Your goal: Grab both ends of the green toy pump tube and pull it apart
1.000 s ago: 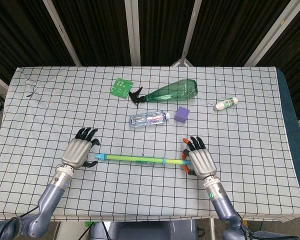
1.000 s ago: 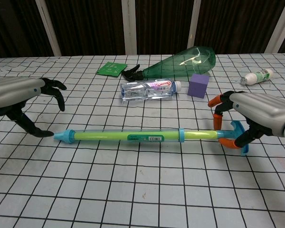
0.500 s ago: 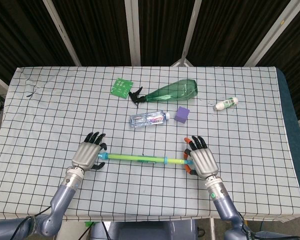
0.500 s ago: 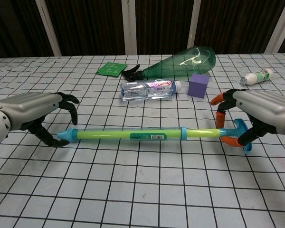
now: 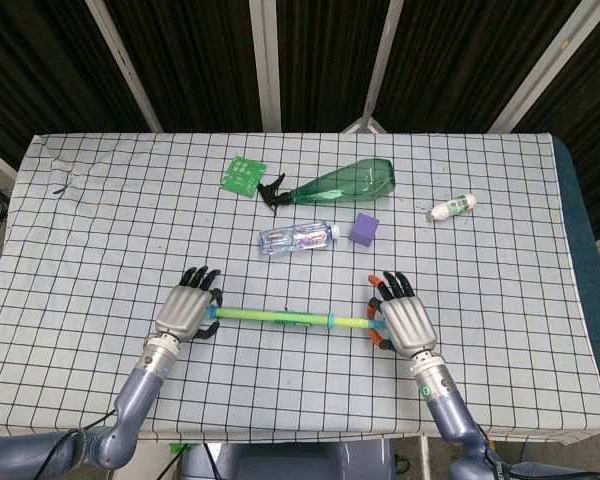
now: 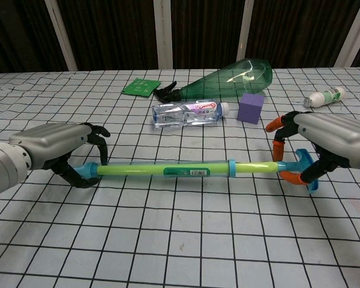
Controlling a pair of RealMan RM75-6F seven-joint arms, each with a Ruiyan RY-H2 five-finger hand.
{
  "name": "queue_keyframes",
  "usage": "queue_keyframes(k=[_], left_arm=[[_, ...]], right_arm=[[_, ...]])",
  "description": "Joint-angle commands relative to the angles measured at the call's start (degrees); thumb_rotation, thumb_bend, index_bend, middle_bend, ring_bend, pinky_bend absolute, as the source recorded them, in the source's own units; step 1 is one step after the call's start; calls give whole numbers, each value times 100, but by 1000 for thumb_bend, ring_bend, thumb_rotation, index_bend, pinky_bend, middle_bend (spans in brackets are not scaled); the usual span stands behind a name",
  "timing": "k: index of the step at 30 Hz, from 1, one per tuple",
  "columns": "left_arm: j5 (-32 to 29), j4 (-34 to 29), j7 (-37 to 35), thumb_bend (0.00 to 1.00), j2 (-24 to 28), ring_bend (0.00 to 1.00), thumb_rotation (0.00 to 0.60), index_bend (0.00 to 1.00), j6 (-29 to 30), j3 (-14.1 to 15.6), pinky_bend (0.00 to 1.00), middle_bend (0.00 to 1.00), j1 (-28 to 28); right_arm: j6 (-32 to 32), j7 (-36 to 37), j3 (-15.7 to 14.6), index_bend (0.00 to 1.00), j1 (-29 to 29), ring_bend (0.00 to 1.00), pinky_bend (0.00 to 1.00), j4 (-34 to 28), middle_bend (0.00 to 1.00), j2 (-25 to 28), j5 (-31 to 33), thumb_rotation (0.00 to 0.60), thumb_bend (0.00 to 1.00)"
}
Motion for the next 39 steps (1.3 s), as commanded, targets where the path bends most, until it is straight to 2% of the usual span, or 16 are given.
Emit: queue_keyframes(k=[1, 6, 11, 24, 31, 39], left_arm=[[-27, 23, 1, 516, -36, 0, 600, 493, 31, -9, 0, 77, -15], [-8, 30, -53, 542, -66, 0, 600, 556, 120, 10, 0, 88, -8], [70, -62, -126, 542, 17, 0, 600, 565, 208, 59, 0, 88, 35], [383, -560, -487, 542, 814, 0, 600, 572, 513, 286, 0, 94, 337], [437, -663, -725, 543, 1318, 0, 600, 577, 574, 301, 0, 95, 470], [404, -703, -909, 544, 1663, 0, 600, 580, 612, 290, 0, 95, 574]], right_arm=[[7, 8, -10, 624, -4, 0, 0, -9, 179, 9, -4, 600, 413], [26, 57, -37, 623, -19, 0, 0, -17, 181, 25, -26, 600, 413], [80, 94, -31, 624, -29, 0, 0, -43, 184, 61, -81, 600, 413], [282, 51, 15, 624, -109, 0, 0, -330, 184, 421, -88, 600, 414], [390, 74, -21, 624, -208, 0, 0, -456, 184, 657, -91, 600, 414], [491, 171, -55, 624, -326, 0, 0, -512, 184, 900, -93, 600, 414]])
